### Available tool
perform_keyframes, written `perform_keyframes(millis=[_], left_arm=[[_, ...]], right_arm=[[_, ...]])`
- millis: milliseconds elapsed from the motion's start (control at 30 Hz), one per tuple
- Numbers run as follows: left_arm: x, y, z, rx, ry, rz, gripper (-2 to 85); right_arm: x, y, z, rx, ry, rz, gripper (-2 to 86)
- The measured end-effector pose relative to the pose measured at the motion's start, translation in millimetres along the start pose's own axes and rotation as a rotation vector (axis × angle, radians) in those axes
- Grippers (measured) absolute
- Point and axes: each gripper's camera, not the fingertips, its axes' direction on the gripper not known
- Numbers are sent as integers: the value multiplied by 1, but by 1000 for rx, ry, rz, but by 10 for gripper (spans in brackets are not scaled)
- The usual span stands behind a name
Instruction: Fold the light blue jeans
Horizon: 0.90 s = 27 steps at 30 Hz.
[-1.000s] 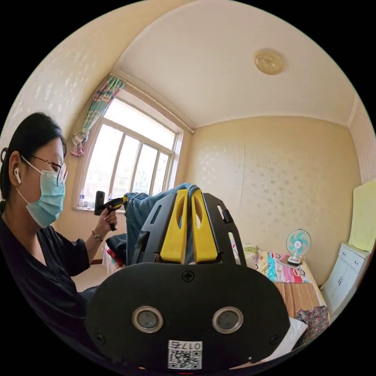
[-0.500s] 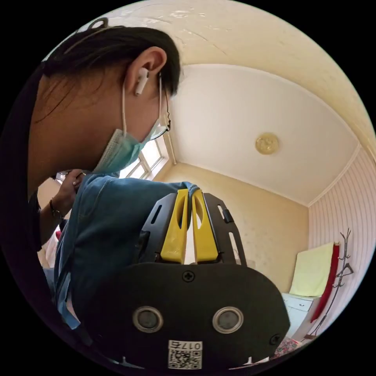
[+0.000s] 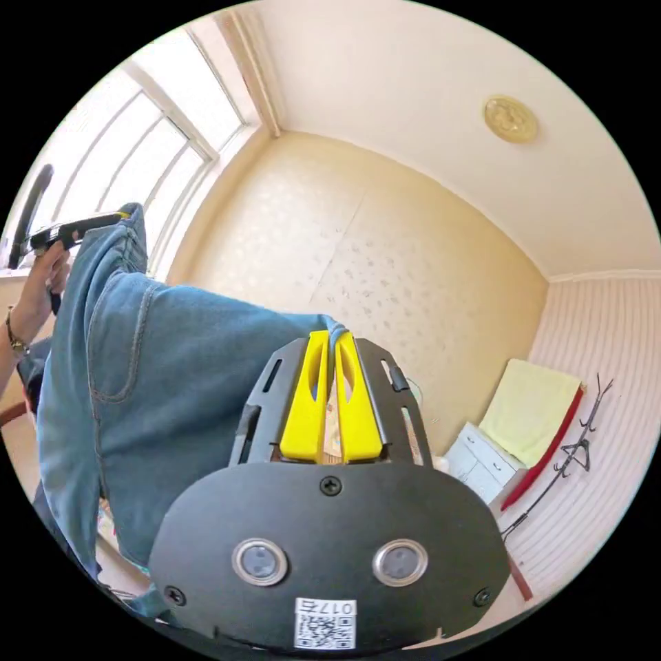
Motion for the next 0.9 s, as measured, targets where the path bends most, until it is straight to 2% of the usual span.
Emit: perform_keyframes(millis=[33, 67, 100, 167, 233, 300, 333, 400, 500, 633, 667, 700, 767, 800, 867, 900], left_arm=[[-12, -9, 39, -98, -7, -21, 46], [-33, -9, 102, -270, -29, -36, 66], [-46, 8, 142, -370, -51, -23, 71], [-61, 61, 173, -375, -35, -14, 76], [-67, 137, 202, -394, 68, 44, 77], [-65, 259, 253, -559, 157, 143, 71], [-64, 293, 266, -616, 172, 165, 70], [-57, 429, 301, -821, 247, 244, 69], [-45, 570, 298, -964, 371, 289, 73], [-44, 673, 256, -1006, 481, 220, 81], [-49, 691, 235, -977, 455, 189, 85], [-61, 699, 203, -871, 378, 150, 85], [-80, 710, 154, -721, 294, 65, 83], [-91, 718, 132, -678, 312, -1, 83], [-102, 735, 115, -674, 360, -104, 88], [-105, 749, 111, -709, 377, -157, 96]], right_arm=[[7, -17, 32, -111, -8, 35, 51], [17, -32, 86, -315, -51, 97, 76], [18, -24, 117, -383, -95, 157, 81], [2, 0, 143, -392, -165, 177, 86], [-30, 42, 164, -392, -293, 108, 91], [-90, 131, 199, -497, -405, -47, 96], [-106, 158, 208, -543, -413, -89, 96], [-162, 278, 238, -716, -429, -223, 97], [-197, 415, 250, -873, -503, -204, 102], [-192, 520, 232, -978, -522, 20, 118], [-181, 533, 208, -897, -518, 91, 123], [-169, 540, 185, -852, -489, 155, 123], [-147, 549, 151, -818, -452, 276, 125], [-133, 555, 130, -776, -450, 347, 125], [-121, 570, 109, -753, -441, 404, 119], [-121, 584, 108, -800, -451, 406, 113]])
